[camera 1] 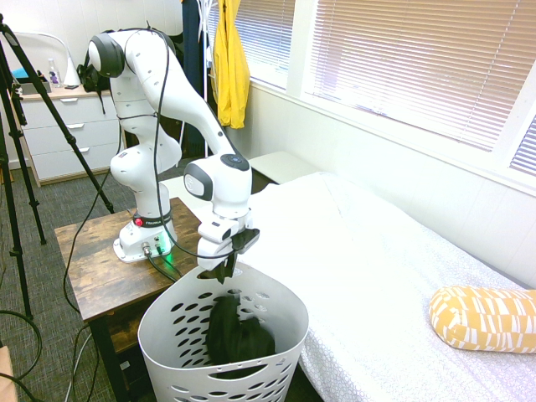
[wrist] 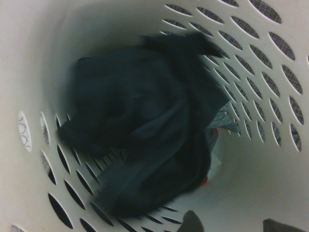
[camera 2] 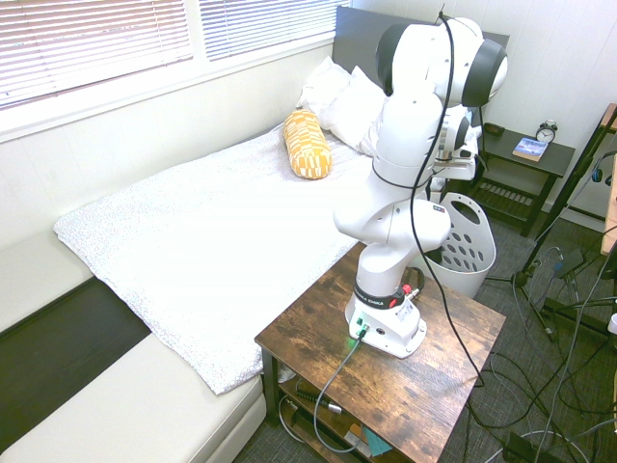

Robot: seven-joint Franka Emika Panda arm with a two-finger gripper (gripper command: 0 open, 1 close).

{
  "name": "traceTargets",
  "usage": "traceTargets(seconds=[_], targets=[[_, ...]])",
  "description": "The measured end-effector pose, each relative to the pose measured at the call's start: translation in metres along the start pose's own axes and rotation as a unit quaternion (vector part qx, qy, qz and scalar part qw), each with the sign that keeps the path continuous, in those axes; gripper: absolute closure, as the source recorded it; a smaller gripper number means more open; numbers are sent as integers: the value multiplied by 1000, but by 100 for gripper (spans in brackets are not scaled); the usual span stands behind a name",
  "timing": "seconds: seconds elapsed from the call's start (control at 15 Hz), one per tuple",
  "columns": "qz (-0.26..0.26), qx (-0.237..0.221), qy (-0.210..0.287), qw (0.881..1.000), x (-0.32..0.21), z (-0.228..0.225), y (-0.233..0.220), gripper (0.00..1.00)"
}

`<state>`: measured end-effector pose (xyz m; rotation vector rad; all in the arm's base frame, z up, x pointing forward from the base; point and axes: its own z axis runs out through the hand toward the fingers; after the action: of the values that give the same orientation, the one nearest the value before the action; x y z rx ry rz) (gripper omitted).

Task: Put my clothes in the laundry bag

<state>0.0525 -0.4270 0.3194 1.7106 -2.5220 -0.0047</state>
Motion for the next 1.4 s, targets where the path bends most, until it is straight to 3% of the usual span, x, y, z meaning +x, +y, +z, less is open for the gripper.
traceTargets(seconds=[0.2,0.47,0.67,0.87,1.2,1.4], targets=[[-32,22,8,999,-10,-29,-11,0],[-136,64,35,988,-77,-107,-65,0],[-246,97,49,963,-186,-143,-140,0],[-325,112,53,937,-291,-155,-207,0],[-440,109,44,890,-430,-139,-304,0],[-496,99,32,862,-507,-135,-332,0]])
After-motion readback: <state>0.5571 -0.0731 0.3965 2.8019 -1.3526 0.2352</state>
